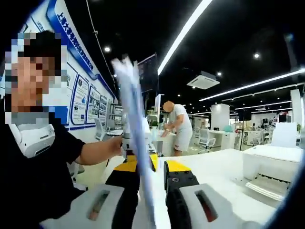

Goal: Organize the stack of printing papers by aligning and flattening the scattered papers on the table

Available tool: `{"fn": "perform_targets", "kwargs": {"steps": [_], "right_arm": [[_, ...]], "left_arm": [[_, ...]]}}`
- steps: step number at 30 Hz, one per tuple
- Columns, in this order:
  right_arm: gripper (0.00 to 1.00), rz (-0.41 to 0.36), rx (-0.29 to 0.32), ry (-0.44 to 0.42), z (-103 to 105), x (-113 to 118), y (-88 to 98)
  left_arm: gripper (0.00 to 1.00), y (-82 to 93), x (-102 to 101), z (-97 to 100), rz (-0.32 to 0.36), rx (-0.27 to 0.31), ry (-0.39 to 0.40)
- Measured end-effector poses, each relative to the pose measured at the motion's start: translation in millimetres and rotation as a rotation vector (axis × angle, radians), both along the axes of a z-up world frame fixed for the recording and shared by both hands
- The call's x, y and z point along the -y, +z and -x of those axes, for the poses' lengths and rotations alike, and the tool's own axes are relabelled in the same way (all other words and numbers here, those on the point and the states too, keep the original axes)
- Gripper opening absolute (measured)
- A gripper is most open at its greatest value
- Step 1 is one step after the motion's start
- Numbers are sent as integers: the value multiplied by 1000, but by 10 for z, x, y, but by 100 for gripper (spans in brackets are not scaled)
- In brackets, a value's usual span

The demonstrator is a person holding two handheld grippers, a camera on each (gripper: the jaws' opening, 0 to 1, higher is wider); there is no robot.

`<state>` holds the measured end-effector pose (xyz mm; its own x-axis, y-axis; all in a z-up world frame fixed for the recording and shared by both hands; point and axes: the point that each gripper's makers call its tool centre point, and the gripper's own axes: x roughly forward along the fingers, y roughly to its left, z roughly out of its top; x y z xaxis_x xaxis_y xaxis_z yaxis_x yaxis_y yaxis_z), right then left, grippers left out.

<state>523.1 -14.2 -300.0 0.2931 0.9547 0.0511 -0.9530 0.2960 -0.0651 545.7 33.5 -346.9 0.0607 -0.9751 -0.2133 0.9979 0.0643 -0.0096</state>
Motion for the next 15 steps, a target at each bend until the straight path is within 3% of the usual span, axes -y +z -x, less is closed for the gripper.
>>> {"fn": "perform_targets", "kwargs": {"steps": [3, 4, 5, 15], "right_arm": [[9, 5, 19, -8, -19, -4, 51], [0, 11, 27, -12, -30, -2, 73], [0, 25, 32, -5, -27, 4, 67], [0, -9, 37, -11, -24, 0, 175]], "left_arm": [[22, 28, 19, 18, -5, -7, -4], [15, 31, 17, 31, -13, -6, -8], [7, 38, 1, 32, -27, 28, -19], [7, 168, 8, 14, -28, 34, 0]]}}
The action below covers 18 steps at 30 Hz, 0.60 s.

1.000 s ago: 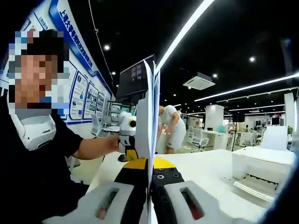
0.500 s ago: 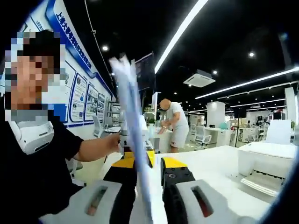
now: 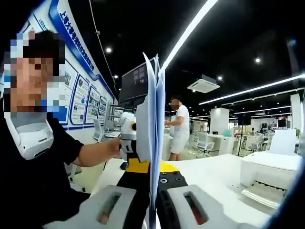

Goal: Organize the stack of printing papers by aligning and flattening the scattered papers on the table

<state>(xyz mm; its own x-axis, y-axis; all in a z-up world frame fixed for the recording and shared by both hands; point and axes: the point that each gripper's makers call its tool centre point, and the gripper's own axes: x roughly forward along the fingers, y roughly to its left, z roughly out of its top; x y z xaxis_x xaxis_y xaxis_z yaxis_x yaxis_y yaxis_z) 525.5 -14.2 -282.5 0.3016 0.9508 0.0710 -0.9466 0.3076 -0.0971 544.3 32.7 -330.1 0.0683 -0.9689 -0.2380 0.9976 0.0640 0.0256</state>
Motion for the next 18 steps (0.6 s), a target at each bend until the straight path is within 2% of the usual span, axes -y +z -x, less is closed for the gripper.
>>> {"fn": "perform_targets", "kwargs": {"steps": [10, 12, 13, 14, 15, 18], "right_arm": [[0, 4, 4, 9, 28, 0, 50], [0, 13, 11, 14, 23, -14, 12], [3, 23, 11, 8, 5, -27, -37], [16, 14, 6, -9, -30, -39, -60], [25, 8, -48, -15, -50, -62, -109], [16, 40, -28, -7, -48, -97, -185]], "left_arm": [[7, 55, 6, 17, 23, -2, -6], [7, 9, 13, 19, 14, -2, -12], [11, -37, 21, 19, 10, 8, -16], [19, -76, 38, 15, 10, 14, -13], [26, -104, 48, -9, 7, 9, 4], [25, -192, 82, -38, -8, -17, 12]]}}
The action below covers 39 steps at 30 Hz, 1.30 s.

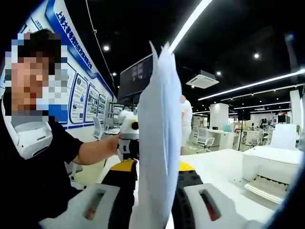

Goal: Organize the stack of printing papers by aligning and flattening the scattered papers on the table

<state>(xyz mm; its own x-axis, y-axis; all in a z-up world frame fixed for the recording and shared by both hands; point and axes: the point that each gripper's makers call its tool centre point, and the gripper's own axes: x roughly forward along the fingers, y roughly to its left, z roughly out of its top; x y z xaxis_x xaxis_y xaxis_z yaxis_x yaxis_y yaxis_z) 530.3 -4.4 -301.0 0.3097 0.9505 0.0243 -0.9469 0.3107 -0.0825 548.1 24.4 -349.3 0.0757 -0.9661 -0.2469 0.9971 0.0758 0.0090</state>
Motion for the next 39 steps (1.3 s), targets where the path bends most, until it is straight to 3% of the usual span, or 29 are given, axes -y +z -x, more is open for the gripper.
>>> {"fn": "perform_targets", "kwargs": {"steps": [5, 10, 14, 17, 23, 35, 37, 39], "right_arm": [[20, -14, 0, -19, -34, -28, 87], [15, 2, 20, -21, -23, -99, 115], [0, 18, 42, -16, -23, -79, 101], [0, 18, 42, -14, -47, -41, 99], [0, 4, 23, -6, -42, -43, 107], [0, -11, 2, 4, -34, -67, 94], [5, 7, 13, 9, -10, -103, 56], [18, 11, 27, -8, -23, -98, 57]], "left_arm": [[28, -11, 67, -30, -16, -26, 17], [28, -6, 107, -61, -25, -47, 39], [19, 2, 100, -77, -16, -66, 50], [8, -25, 93, -64, -34, -42, 37], [7, -25, 112, -58, -40, -42, 31], [10, 34, 218, -46, 18, -41, 16], [15, 24, 236, -6, 22, -41, 6], [15, -15, 223, -3, 4, -19, 7]]}}
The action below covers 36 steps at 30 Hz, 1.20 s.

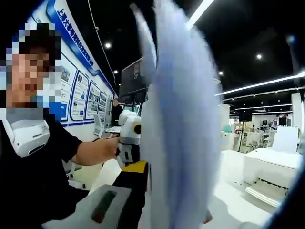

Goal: Organize the stack of printing papers by aligning and flattening the scattered papers on the table

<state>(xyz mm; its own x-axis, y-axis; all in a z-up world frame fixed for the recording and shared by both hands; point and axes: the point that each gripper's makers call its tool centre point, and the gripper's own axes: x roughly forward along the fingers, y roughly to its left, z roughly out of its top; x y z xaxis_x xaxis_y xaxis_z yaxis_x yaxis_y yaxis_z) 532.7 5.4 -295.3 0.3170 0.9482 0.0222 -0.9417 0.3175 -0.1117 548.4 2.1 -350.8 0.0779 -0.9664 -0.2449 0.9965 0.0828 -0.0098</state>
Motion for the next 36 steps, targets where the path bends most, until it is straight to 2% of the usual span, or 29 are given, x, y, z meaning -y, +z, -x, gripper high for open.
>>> {"fn": "perform_targets", "kwargs": {"steps": [2, 7, 11, 16, 21, 27, 30, 36], "right_arm": [[18, -1, 7, -10, -10, 53, 9], [24, -46, -4, -28, -60, 243, 82], [23, -22, -4, -32, -58, 250, 16], [13, 2, 25, -27, -57, 210, -6], [0, 21, 20, -7, -54, 233, -25], [0, 22, 2, -12, -55, 217, -21], [0, 27, 2, -12, -53, 219, -12], [0, 58, 5, -29, -43, 258, 35]], "left_arm": [[8, -8, -33, 11, 3, 11, -12], [8, -5, -85, -28, 7, -4, -1], [9, 23, -77, -21, 26, -31, 0], [8, 24, -59, -20, 27, -44, -1], [7, 25, -74, -10, 21, -33, -9], [7, 27, -76, -21, 22, -37, -3], [8, 44, -81, -20, 21, -17, 5], [12, 202, -193, -43, 42, 14, 31]]}}
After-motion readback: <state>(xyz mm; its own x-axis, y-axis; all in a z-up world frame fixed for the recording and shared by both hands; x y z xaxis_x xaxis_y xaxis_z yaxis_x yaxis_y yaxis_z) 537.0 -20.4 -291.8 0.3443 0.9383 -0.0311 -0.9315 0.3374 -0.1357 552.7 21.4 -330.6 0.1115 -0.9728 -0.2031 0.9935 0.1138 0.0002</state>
